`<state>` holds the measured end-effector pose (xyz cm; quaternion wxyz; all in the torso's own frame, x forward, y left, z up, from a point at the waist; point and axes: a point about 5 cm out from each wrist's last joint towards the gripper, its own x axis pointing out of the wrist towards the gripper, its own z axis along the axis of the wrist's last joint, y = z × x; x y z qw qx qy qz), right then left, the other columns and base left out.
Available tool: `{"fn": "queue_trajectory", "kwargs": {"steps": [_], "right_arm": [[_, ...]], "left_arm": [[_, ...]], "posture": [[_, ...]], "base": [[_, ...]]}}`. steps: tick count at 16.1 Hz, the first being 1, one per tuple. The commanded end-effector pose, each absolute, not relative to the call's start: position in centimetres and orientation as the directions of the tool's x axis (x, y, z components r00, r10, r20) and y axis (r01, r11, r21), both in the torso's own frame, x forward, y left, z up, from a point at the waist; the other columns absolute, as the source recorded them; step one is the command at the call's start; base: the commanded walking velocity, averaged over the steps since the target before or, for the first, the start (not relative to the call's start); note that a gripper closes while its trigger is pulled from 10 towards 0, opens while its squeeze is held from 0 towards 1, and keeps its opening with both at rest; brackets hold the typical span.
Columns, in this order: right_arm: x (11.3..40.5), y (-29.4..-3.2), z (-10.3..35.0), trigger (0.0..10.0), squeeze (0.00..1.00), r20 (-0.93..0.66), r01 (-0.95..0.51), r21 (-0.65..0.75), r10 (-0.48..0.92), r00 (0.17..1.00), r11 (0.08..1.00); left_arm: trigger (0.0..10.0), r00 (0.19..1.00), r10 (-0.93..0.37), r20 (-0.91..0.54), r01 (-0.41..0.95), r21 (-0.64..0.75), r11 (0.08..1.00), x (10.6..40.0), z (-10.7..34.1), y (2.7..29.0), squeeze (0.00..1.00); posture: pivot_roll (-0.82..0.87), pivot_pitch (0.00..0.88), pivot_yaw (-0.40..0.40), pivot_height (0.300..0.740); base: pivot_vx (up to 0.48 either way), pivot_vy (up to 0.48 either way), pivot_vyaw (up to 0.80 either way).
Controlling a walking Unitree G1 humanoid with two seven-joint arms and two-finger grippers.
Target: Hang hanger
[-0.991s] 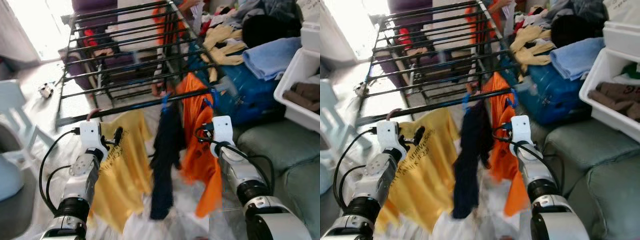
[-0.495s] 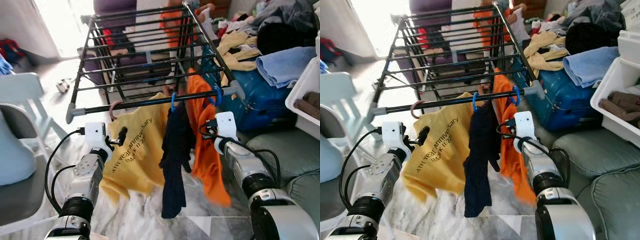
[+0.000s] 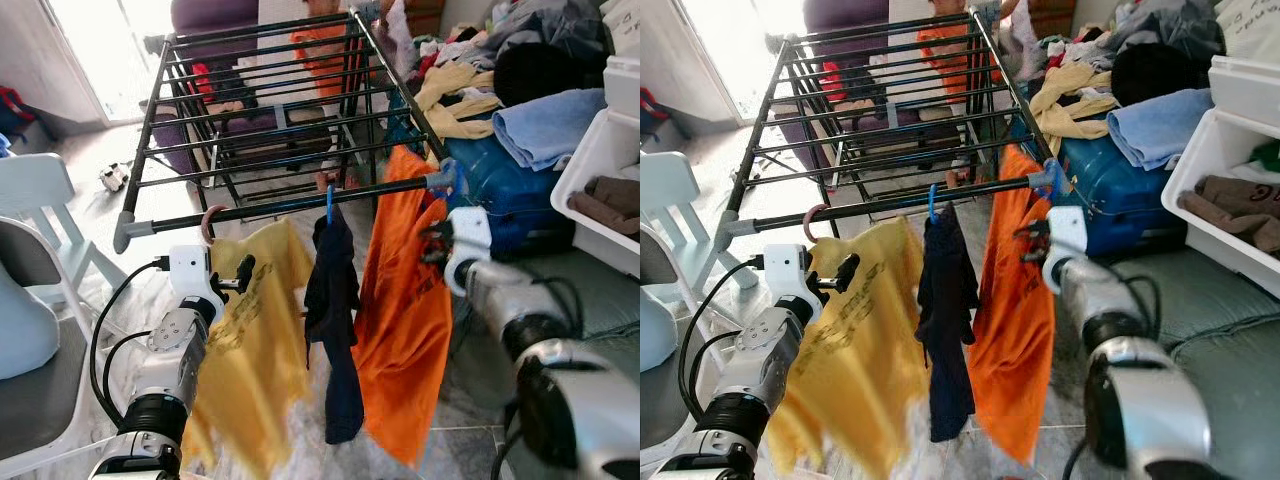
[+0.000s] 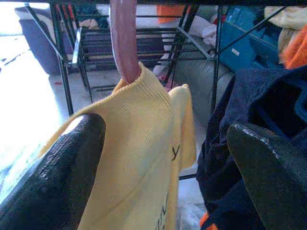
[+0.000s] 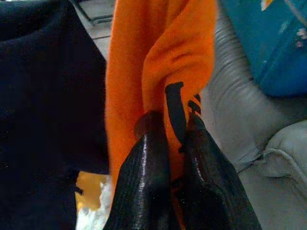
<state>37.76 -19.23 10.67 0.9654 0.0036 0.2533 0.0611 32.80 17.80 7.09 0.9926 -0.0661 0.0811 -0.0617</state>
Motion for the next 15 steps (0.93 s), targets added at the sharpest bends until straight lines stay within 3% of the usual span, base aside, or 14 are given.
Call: {"fn": "queue_trajectory", "kwargs": {"steps": [1, 15], "right_arm": [[38.42, -17.92, 11.71, 10.0, 0.0, -0.47, -0.179, 0.055, 0.183, 0.863, 0.982], [38.48, -17.24, 11.7, 10.0, 0.0, -0.476, -0.222, 0.046, 0.216, 0.852, 0.974]], "left_arm": [[10.0, 0.979, -0.121, -0.161, 0.098, -0.147, 0.984, 32.9, 7.14, 18.21, 0.0], [10.0, 0.98, -0.121, -0.159, 0.097, -0.148, 0.984, 32.93, 7.19, 18.22, 0.0]], "posture": [[-0.16, 0.0, 0.093, 0.74], [-0.16, 0.0, 0.093, 0.74]], "base": [[0.0, 0.0, 0.0], [0.0, 0.0, 0.0]]}}
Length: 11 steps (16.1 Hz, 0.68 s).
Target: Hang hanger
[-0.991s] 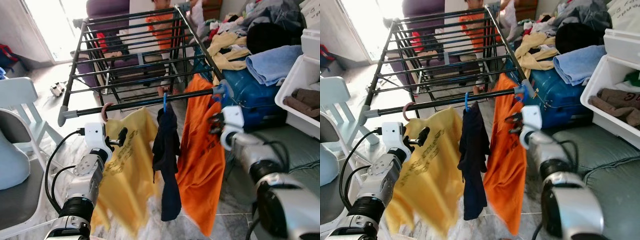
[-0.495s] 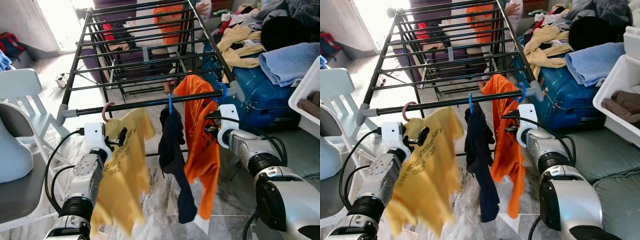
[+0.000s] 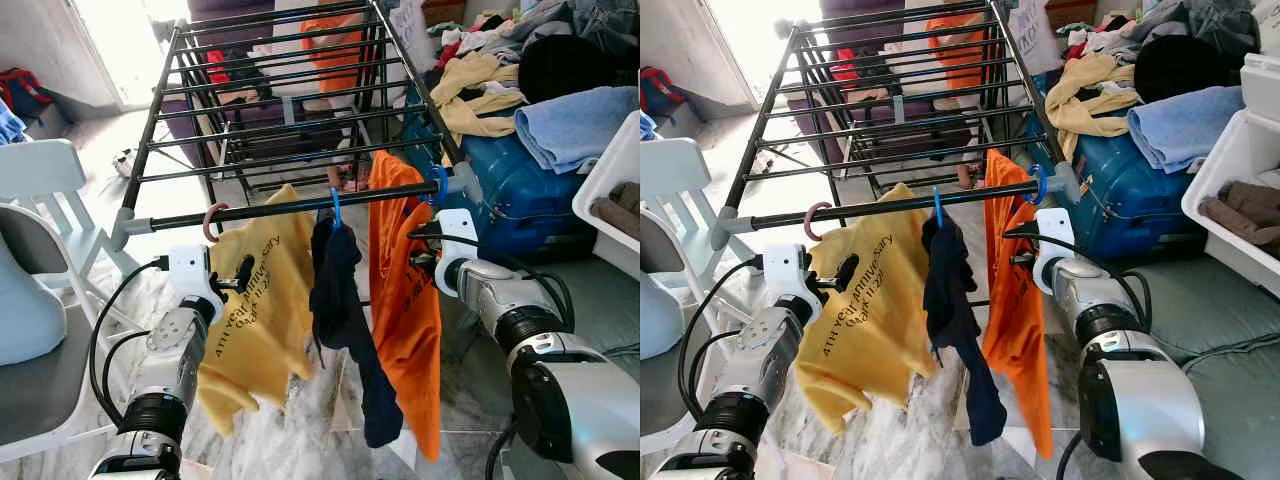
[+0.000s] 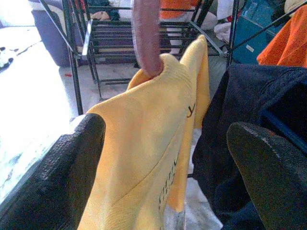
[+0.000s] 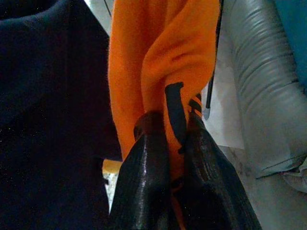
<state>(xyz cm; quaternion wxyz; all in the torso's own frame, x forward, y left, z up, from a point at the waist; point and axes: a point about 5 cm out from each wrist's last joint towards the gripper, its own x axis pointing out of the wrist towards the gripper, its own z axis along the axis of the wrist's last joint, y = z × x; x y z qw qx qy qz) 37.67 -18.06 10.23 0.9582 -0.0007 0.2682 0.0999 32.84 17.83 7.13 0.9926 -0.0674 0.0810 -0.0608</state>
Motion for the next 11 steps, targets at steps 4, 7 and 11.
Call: {"fn": "queue_trajectory", "kwargs": {"steps": [4, 7, 11], "right_arm": [[38.5, -17.2, 11.7, 10.0, 0.0, -0.476, -0.222, 0.046, 0.216, 0.852, 0.974], [37.1, -16.2, 8.9, 10.0, 0.0, -0.559, -0.393, -0.127, 0.261, 0.787, 0.911], [37.4, -16.0, 9.4, 10.0, 0.0, -0.544, -0.4, -0.153, 0.261, 0.798, 0.904]], "left_arm": [[10.0, 0.98, -0.121, -0.159, 0.097, -0.148, 0.984, 32.9, 7.2, 18.2, 0.0], [10.0, 0.976, -0.124, -0.181, 0.094, -0.168, 0.981, 33.0, 7.0, 17.8, 0.0], [10.0, 0.975, -0.114, -0.189, 0.083, -0.166, 0.983, 33.0, 6.8, 17.8, 0.0]], "posture": [[-0.16, 0.0, 0.093, 0.74], [-0.16, 0.0, 0.084, 0.74], [-0.15, 0.0, 0.081, 0.74]], "base": [[0.0, 0.0, 0.0], [0.0, 0.0, 0.0], [0.0, 0.0, 0.0]]}}
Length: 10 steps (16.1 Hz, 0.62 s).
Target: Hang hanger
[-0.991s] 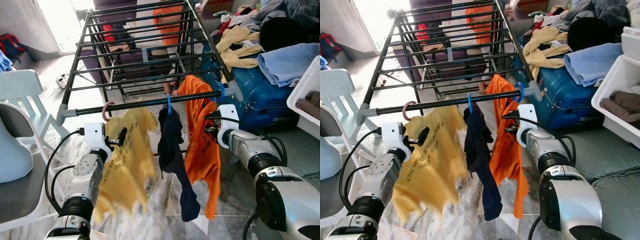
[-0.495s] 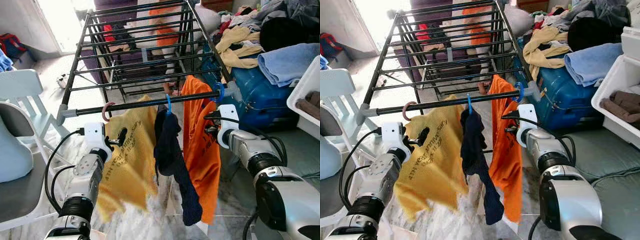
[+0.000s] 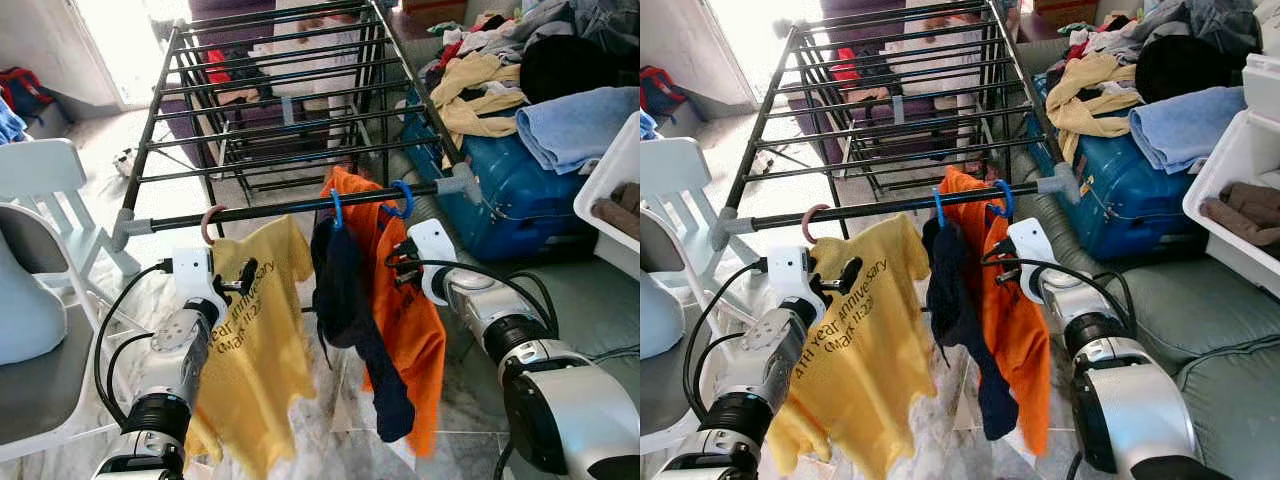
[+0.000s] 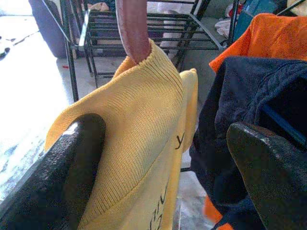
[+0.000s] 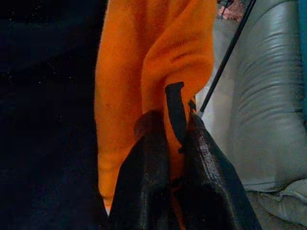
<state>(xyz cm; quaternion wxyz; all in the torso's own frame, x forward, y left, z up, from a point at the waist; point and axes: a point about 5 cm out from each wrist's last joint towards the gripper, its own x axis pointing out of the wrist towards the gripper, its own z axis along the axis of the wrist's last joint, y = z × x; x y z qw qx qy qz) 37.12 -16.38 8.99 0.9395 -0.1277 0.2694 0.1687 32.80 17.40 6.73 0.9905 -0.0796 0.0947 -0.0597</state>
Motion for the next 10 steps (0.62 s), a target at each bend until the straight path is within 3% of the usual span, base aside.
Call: {"fn": "queue_trajectory", "kwargs": {"steps": [1, 5, 10], "right_arm": [[37.4, -16.2, 9.3, 10.0, 0.0, -0.547, -0.384, -0.155, 0.244, 0.8, 0.91], [37.3, -17.8, 9.2, 10.0, 0.0, -0.559, -0.252, -0.129, 0.139, 0.818, 0.959], [37.2, -18.1, 9.0, 10.0, 0.0, -0.563, -0.225, -0.126, 0.117, 0.818, 0.966]], "left_arm": [[10.0, 0.975, -0.115, -0.191, 0.083, -0.168, 0.982, 33.0, 6.8, 17.8, 0.0], [10.0, 0.971, -0.124, -0.204, 0.089, -0.171, 0.981, 32.9, 6.7, 17.8, 0.0], [10.0, 0.968, -0.13, -0.213, 0.094, -0.172, 0.981, 33.0, 6.5, 17.6, 0.0]], "posture": [[-0.15, 0.0, 0.081, 0.74], [-0.15, 0.0, 0.083, 0.74], [-0.16, 0.0, 0.086, 0.74]], "base": [[0.0, 0.0, 0.0], [0.0, 0.0, 0.0], [0.0, 0.0, 0.0]]}}
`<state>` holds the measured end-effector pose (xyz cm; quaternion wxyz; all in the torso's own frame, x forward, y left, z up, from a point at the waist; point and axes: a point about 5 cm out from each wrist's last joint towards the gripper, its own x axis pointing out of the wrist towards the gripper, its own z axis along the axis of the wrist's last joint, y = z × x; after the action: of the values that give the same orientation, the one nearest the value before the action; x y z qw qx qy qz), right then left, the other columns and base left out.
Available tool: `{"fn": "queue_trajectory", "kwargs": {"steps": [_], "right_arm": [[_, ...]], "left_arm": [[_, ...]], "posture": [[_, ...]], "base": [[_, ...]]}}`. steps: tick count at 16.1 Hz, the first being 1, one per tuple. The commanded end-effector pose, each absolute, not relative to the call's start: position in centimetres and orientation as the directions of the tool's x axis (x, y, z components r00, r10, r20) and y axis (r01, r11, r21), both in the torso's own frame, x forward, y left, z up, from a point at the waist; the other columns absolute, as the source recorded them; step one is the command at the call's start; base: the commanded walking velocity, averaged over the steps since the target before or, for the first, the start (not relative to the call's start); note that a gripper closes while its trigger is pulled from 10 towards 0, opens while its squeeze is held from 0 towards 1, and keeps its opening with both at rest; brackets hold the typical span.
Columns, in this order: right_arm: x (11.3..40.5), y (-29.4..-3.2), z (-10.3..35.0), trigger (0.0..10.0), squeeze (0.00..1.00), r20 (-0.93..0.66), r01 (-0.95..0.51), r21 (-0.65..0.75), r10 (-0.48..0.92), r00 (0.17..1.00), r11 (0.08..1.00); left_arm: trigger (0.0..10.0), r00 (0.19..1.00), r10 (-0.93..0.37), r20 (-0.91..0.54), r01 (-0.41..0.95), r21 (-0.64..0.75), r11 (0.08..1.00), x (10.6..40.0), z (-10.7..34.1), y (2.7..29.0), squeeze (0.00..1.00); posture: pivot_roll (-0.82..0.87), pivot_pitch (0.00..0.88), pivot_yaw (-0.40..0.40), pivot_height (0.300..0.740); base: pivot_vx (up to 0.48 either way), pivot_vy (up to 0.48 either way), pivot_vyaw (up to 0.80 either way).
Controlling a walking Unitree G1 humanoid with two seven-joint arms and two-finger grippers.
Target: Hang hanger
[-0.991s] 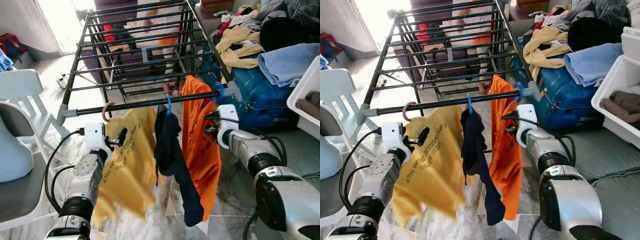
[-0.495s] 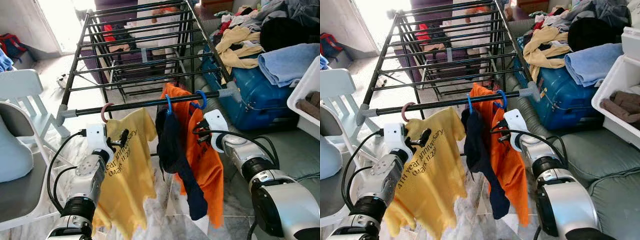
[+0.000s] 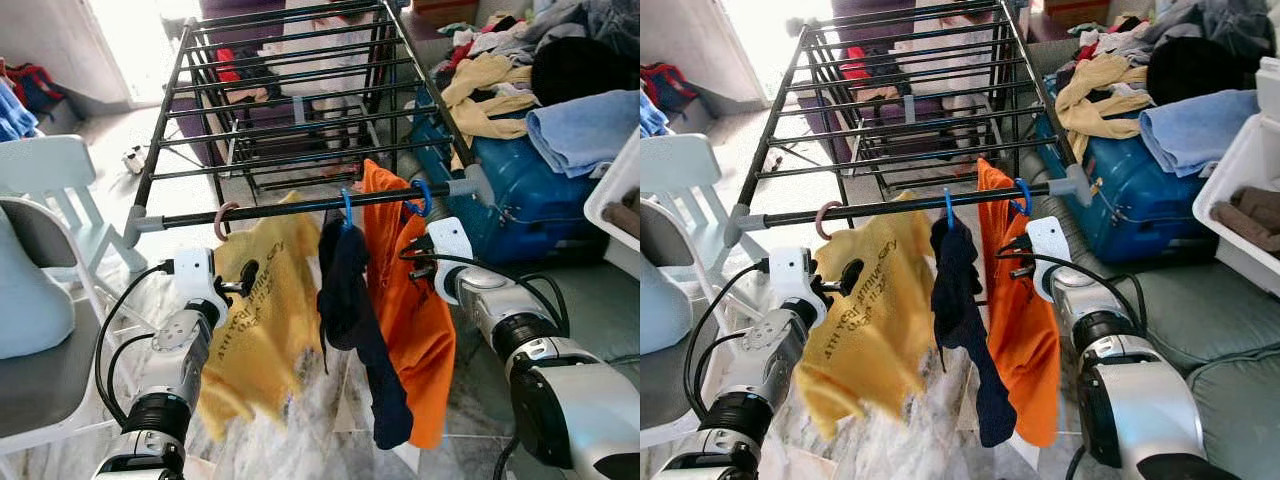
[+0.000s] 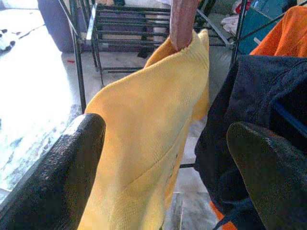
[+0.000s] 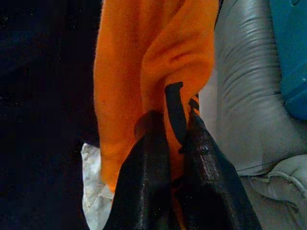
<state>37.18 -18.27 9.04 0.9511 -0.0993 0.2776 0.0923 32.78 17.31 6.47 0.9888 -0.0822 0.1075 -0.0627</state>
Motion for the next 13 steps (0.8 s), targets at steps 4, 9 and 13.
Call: {"fn": "queue_trajectory", "kwargs": {"steps": [4, 9, 13], "right_arm": [[37.06, -18.65, 8.75, 10.0, 0.0, -0.564, -0.16, -0.139, 0.055, 0.824, 0.977], [36.88, -18.94, 8.49, 10.0, 0.65, -0.569, -0.112, -0.096, 0.038, 0.822, 0.989], [36.85, -18.95, 8.44, 10.0, 1.0, -0.567, -0.104, -0.082, 0.039, 0.823, 0.991]], "left_arm": [[10.0, 0.964, -0.145, -0.223, 0.108, -0.17, 0.98, 33.03, 6.5, 17.46, 0.0], [10.0, 0.959, -0.163, -0.232, 0.125, -0.17, 0.977, 33.09, 6.4, 17.08, 0.0], [10.0, 0.957, -0.168, -0.237, 0.13, -0.167, 0.977, 33.16, 6.4, 17.04, 0.0]], "posture": [[-0.16, 0.0, 0.091, 0.74], [-0.16, 0.0, 0.098, 0.74], [-0.16, 0.0, 0.101, 0.74]], "base": [[0.0, 0.0, 0.0], [0.0, 0.0, 0.0], [0.0, 0.0, 0.0]]}}
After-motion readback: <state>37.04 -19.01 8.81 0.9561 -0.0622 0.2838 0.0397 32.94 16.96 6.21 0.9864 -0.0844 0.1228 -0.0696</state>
